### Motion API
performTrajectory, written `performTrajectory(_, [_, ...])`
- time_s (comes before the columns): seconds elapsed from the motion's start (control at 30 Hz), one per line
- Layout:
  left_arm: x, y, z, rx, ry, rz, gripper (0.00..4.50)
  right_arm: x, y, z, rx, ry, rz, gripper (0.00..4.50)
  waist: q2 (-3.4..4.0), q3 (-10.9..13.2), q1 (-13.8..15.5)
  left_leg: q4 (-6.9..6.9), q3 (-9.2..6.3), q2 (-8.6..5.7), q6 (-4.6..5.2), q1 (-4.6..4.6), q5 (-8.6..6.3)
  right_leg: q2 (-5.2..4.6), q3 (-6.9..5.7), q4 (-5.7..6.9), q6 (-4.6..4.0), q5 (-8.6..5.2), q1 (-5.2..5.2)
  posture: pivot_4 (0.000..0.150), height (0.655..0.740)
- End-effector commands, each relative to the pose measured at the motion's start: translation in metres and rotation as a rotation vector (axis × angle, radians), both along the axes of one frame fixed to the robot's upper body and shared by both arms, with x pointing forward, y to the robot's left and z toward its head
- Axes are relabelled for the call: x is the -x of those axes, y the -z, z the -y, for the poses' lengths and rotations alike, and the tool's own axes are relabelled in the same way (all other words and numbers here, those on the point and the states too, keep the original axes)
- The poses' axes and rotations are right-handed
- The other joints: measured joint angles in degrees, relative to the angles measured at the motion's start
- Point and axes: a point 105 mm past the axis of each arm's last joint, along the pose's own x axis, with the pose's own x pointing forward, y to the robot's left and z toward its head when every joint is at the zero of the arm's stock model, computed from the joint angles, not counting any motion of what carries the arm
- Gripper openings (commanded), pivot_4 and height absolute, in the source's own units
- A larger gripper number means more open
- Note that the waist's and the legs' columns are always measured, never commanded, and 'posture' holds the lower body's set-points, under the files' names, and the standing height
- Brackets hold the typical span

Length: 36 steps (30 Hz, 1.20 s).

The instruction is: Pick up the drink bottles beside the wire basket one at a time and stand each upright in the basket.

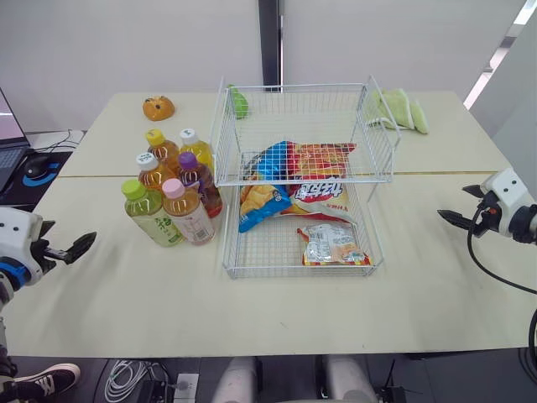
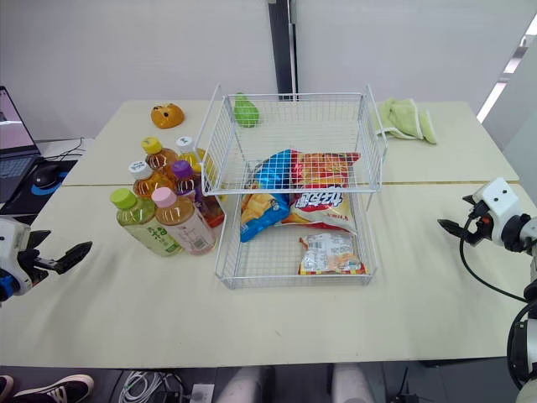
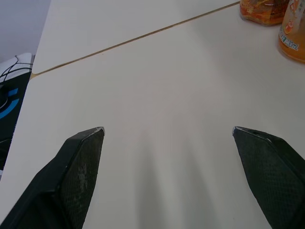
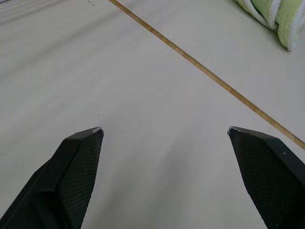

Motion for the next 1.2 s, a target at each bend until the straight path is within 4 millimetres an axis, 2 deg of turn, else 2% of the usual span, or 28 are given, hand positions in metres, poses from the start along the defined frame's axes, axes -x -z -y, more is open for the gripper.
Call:
performTrajectory(0.03, [0.0, -0.015, -0.004, -0.021, -0.004, 0.04, 4.47, 0.002, -0.016, 0.009, 0.018, 0.013, 0.048, 4.5, 0.0, 0.0, 0.0, 0.0, 0.0, 0.0, 0.0, 0.0, 0.0, 0.0, 0.0, 0.0, 0.0, 0.0, 0.0, 0.15, 0.74])
performTrajectory(1.03, [-0.007, -0.021, -0.008, -0.036, -0.029, 0.071, 4.47, 0.009, -0.014, 0.014, 0.023, 0.025, 0.039, 4.5, 0.0, 0.0, 0.01, 0.0, 0.15, 0.04, 0.01, 0.03, 0.0, 0.03, 0.11, 0.0, 0.0, 0.07, -0.03, 0.15, 0.74])
performTrajectory(1.2, [-0.006, -0.022, -0.011, -0.032, -0.061, 0.093, 4.47, 0.004, -0.025, 0.011, 0.009, 0.027, 0.089, 4.5, 0.0, 0.0, 0.02, 0.0, 0.15, 0.04, 0.01, 0.03, 0.0, 0.03, 0.11, 0.0, 0.0, 0.07, -0.03, 0.15, 0.74])
